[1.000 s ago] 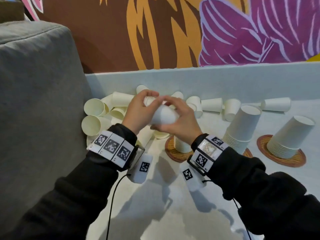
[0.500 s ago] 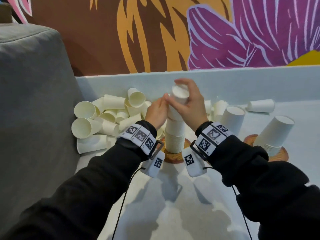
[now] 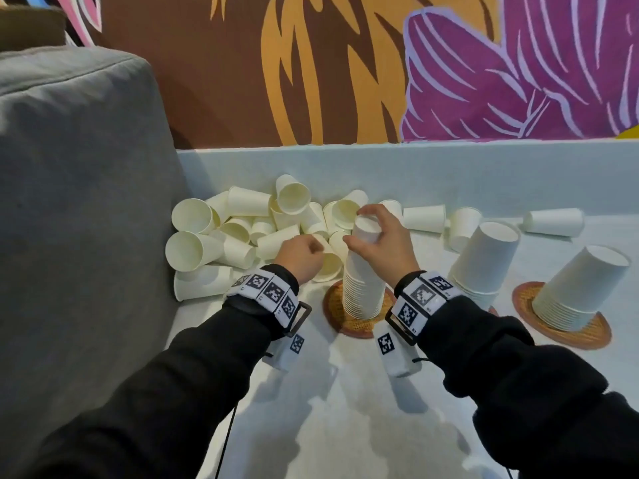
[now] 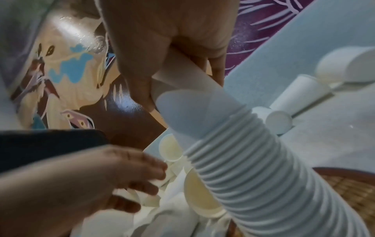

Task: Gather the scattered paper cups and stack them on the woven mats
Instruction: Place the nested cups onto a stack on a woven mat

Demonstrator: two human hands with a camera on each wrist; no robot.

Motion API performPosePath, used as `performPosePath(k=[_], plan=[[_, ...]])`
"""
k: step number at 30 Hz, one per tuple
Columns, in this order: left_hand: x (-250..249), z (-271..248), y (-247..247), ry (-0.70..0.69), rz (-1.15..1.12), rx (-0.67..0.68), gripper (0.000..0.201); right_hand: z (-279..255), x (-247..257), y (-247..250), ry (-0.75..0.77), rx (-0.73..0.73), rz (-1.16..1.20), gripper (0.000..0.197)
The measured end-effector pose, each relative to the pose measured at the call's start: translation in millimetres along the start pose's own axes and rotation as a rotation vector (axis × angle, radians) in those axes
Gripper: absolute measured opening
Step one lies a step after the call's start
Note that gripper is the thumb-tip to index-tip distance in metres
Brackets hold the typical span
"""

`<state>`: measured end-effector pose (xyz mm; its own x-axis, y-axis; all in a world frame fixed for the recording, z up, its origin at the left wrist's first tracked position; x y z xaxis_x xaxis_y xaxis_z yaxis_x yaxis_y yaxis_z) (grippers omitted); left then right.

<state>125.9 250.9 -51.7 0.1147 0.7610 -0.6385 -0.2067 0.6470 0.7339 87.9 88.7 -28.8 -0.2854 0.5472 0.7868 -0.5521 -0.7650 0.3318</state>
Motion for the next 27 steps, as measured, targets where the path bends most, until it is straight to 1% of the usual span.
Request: performPosePath(k=[1,2,4,5,7,9,11,13,14,15,16,18,19,20,21,23,25,26,27], plan=[[9.7,2.8,1.0,0.013,0.093,-0.025,0.03,0.0,0.1,-0.6,-0.002,0.005,-0.003,0.047],[18.9,4.6,0.6,0.008,0.211,-0.023,0.034,0.5,0.8,-1.0,0.0,0.012,-0.022,0.05],[37.2,4.1,-3.2,-0.013,0.44,0.051,0.048,0.4,4.9,-1.6,0.041,-0.016,-0.081,0.058],[45.0,1.6,-6.2,-0.01,0.499,0.106,0.058,-1.0,7.9,-1.3,0.082,-0.06,-0.091,0.061],[58.9,-2.3,-12.6,0.019,0.504,0.183,0.074,-5.1,16.6,-1.0,0.215,-0.159,-0.056,0.059],[64.4,-4.1,-11.3,0.042,0.46,0.203,0.081,-10.5,25.1,-5.9,0.375,-0.191,-0.032,0.05],[64.0,-1.6,-1.8,0.073,0.378,0.189,0.083,-17.7,34.0,-15.3,0.523,-0.145,0.0,0.043],[56.9,1.4,14.5,0.058,0.315,0.168,0.081,-25.1,41.5,-26.7,0.66,-0.068,0.059,0.039],[51.8,2.4,24.1,0.033,0.305,0.174,0.081,-28.6,44.5,-32.0,0.709,-0.017,0.077,0.04],[46.8,2.0,33.9,0.003,0.299,0.19,0.081,-31.7,44.0,-39.7,0.72,0.059,0.073,0.044],[40.4,0.4,43.4,-0.038,0.291,0.213,0.081,-34.3,42.9,-46.7,0.689,0.164,0.037,0.052],[26.7,-4.2,58.9,-0.132,0.251,0.266,0.08,-39.9,34.9,-60.7,0.515,0.407,-0.115,0.077],[20.6,-6.6,64.8,-0.181,0.23,0.278,0.079,-42.1,30.0,-65.3,0.413,0.496,-0.161,0.087],[17.0,-8.5,69.2,-0.221,0.215,0.279,0.078,-43.7,27.2,-68.5,0.321,0.545,-0.156,0.093],[15.7,-10.6,72.7,-0.247,0.2,0.271,0.076,-44.3,26.2,-70.5,0.257,0.559,-0.125,0.094],[21.2,-13.6,76.2,-0.231,0.143,0.234,0.068,-43.7,24.5,-73.9,0.216,0.566,-0.095,0.09],[33.4,-12.5,78.1,-0.134,0.027,0.181,0.06,-45.3,21.7,-75.5,0.218,0.59,-0.097,0.08],[39.4,-10.9,79.4,-0.08,-0.036,0.126,0.055,-46.0,19.3,-75.1,0.215,0.59,-0.098,0.073],[46.3,-7.8,82.2,-0.036,-0.081,0.028,0.05,-46.5,17.1,-73.7,0.201,0.583,-0.101,0.068]])
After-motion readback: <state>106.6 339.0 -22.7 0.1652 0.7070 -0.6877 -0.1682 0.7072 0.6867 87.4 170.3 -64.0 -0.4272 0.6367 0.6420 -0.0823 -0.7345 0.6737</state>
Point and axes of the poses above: each hand's wrist, its own z-axis towards the middle knuckle, its own y-axis out of the back of the hand, x = y × z, the point moved 3 cm from there along z, towards the middle knuckle, and after that the axes turned 15 degrees about -x, right-handed, at the moved point
